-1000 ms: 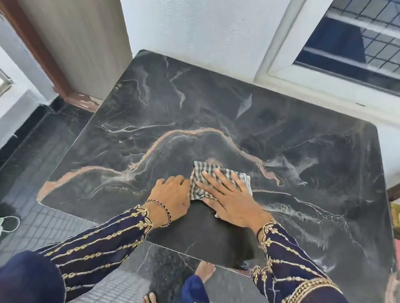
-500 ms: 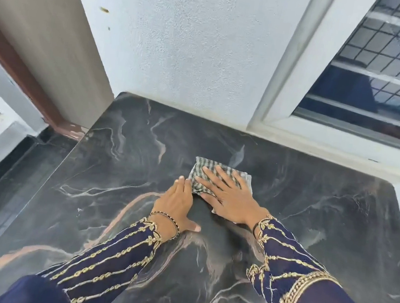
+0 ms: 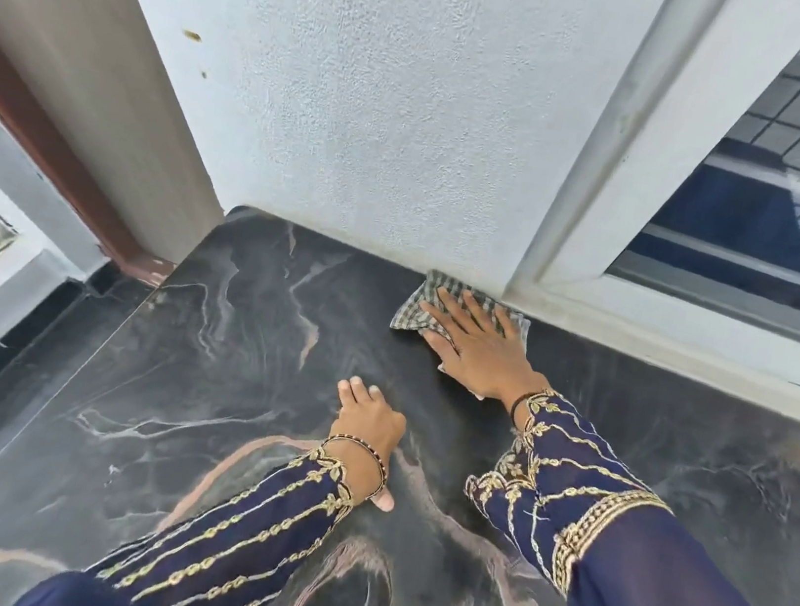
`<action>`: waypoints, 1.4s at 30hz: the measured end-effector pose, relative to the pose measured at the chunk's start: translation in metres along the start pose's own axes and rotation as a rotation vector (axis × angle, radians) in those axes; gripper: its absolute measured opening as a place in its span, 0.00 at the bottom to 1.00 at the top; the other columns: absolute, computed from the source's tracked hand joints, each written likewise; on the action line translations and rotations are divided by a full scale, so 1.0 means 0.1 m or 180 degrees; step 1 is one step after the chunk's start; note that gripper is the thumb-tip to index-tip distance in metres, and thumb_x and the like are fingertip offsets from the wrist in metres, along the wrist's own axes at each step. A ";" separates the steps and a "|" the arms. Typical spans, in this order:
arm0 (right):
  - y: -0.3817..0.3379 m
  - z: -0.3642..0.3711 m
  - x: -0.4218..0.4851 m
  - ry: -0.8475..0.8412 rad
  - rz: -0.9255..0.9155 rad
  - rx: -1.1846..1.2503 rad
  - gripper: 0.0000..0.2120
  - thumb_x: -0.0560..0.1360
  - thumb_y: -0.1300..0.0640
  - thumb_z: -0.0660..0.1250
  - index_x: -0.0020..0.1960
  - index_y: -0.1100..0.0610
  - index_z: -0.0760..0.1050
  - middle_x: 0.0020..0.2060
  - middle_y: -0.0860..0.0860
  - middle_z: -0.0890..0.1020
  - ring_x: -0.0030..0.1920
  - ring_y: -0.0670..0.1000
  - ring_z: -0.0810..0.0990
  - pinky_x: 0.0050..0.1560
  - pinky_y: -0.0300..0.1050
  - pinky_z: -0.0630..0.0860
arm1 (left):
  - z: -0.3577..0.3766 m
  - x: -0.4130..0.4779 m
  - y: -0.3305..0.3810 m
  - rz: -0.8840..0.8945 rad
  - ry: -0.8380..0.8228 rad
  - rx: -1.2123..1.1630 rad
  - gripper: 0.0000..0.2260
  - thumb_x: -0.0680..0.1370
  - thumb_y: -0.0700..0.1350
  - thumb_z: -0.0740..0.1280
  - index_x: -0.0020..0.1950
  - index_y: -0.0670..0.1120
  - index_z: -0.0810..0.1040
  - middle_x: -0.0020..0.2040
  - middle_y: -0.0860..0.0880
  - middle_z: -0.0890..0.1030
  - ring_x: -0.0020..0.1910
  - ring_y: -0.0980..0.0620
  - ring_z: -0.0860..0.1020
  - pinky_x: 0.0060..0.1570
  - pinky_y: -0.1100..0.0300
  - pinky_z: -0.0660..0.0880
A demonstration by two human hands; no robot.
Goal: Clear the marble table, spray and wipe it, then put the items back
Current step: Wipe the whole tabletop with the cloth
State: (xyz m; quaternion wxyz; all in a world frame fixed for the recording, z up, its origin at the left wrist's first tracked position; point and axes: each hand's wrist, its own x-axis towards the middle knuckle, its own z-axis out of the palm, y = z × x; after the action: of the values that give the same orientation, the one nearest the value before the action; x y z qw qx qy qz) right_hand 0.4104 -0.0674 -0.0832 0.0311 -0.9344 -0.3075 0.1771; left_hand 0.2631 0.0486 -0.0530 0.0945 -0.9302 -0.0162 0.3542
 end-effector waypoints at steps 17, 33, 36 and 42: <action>0.53 0.26 -0.78 -0.0172 0.0401 0.0316 0.26 0.83 0.35 0.41 0.79 0.32 0.37 0.79 0.39 0.33 0.79 0.49 0.29 0.76 0.60 0.28 | 0.05 -0.09 0.03 -0.0151 0.0231 -0.0120 0.55 0.64 0.62 0.77 0.76 0.31 0.55 0.75 0.31 0.58 0.74 0.28 0.55 0.74 0.38 0.56; -0.99 1.19 -2.88 -0.0267 -0.0056 0.0266 0.29 0.73 0.31 0.28 0.73 0.30 0.30 0.79 0.39 0.33 0.78 0.49 0.27 0.76 0.61 0.29 | 1.27 -1.70 0.31 0.0536 0.1505 -0.1434 0.19 0.79 0.48 0.58 0.69 0.46 0.69 0.68 0.49 0.74 0.67 0.47 0.73 0.66 0.54 0.67; -1.25 1.32 -3.31 -0.0383 -0.0107 0.0365 0.27 0.76 0.31 0.31 0.74 0.29 0.34 0.78 0.37 0.33 0.78 0.48 0.27 0.76 0.60 0.28 | 1.55 -2.04 0.29 0.0761 0.1370 -0.1214 0.18 0.77 0.50 0.54 0.62 0.47 0.74 0.60 0.49 0.79 0.63 0.46 0.76 0.64 0.54 0.68; -1.61 1.50 -3.98 -0.0480 -0.0217 0.0562 0.35 0.73 0.30 0.30 0.79 0.33 0.42 0.79 0.36 0.36 0.77 0.46 0.27 0.75 0.57 0.25 | 1.88 -2.53 0.27 0.0854 0.0971 -0.1176 0.18 0.76 0.54 0.64 0.64 0.51 0.75 0.63 0.52 0.80 0.63 0.49 0.76 0.65 0.54 0.67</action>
State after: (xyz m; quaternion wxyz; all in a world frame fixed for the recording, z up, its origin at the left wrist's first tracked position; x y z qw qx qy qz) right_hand -0.0308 -0.1775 -0.0725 0.0960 -0.9011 -0.3238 0.2720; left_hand -0.0516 0.0282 -0.0300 -0.1232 -0.9681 0.0572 0.2104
